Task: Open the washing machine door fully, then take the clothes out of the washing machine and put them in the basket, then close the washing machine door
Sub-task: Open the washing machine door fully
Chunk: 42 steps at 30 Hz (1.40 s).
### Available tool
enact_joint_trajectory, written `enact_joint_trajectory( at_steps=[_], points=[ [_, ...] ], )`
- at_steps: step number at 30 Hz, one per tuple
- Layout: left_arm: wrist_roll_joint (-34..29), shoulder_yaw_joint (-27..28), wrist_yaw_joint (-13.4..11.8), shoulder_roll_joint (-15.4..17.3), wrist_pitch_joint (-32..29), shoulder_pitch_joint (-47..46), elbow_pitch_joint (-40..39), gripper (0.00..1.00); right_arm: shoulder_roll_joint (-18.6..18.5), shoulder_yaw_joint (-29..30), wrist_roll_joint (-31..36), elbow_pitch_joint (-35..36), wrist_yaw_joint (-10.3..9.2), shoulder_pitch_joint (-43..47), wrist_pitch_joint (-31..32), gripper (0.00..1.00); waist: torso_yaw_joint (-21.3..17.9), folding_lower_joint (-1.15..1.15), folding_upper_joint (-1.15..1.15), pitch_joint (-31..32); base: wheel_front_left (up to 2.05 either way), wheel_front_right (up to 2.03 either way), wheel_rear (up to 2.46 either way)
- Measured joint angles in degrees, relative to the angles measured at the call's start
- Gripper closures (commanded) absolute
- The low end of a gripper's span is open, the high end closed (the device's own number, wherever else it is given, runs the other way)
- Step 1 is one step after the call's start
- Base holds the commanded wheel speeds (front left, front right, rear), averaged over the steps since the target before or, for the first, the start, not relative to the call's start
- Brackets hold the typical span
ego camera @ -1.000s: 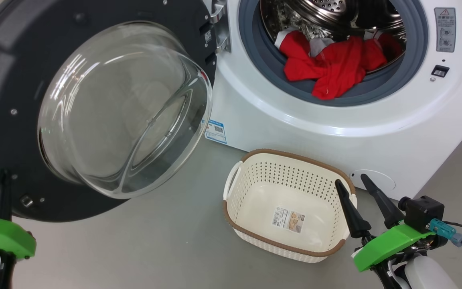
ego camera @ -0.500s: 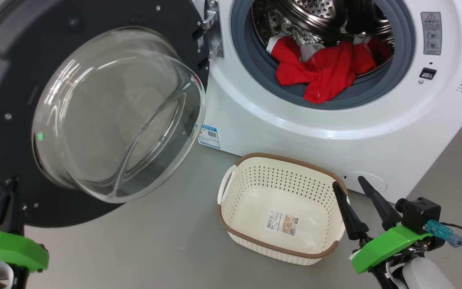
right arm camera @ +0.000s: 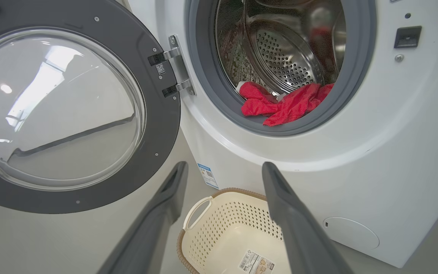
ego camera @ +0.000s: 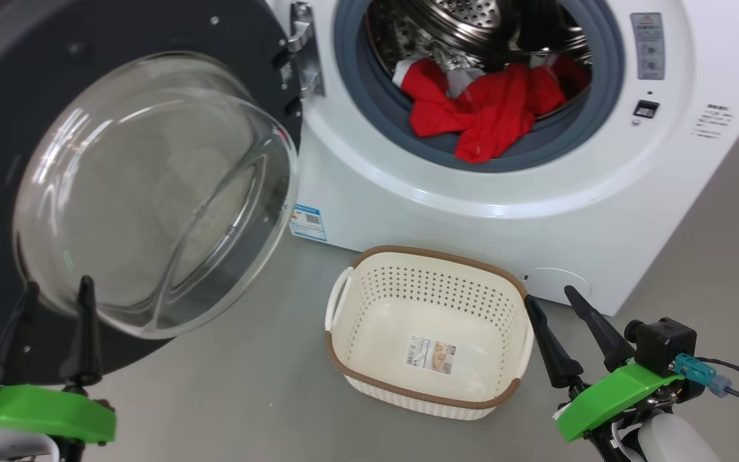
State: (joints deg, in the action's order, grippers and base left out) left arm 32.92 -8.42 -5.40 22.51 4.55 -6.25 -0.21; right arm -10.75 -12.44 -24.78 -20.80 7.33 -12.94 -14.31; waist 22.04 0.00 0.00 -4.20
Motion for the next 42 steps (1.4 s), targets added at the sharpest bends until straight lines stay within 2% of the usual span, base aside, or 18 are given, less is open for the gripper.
enact_joint_trajectory(
  at_steps=[6,18,42],
  points=[
    [-0.7,-1.3,-1.0,-1.6,1.1,1.4,-3.4,0.0,0.0,0.2,0.0,0.1,0.0,0.0,0.0,0.0,-2.5,0.0,0.0,0.0,0.0,0.0,0.0],
    [-2.6,-4.5,-2.5,-3.8,2.4,2.4,-5.3,0.0,-0.1,0.4,0.0,0.7,0.0,-0.1,0.0,0.0,-8.8,0.0,0.0,-0.1,0.0,0.0,0.0],
    [-4.7,-6.3,-3.1,-7.0,8.7,3.9,1.1,0.0,-0.5,0.9,0.5,2.4,0.0,-0.3,0.0,0.0,-20.0,0.0,0.0,0.7,0.0,0.0,0.0]
  ],
)
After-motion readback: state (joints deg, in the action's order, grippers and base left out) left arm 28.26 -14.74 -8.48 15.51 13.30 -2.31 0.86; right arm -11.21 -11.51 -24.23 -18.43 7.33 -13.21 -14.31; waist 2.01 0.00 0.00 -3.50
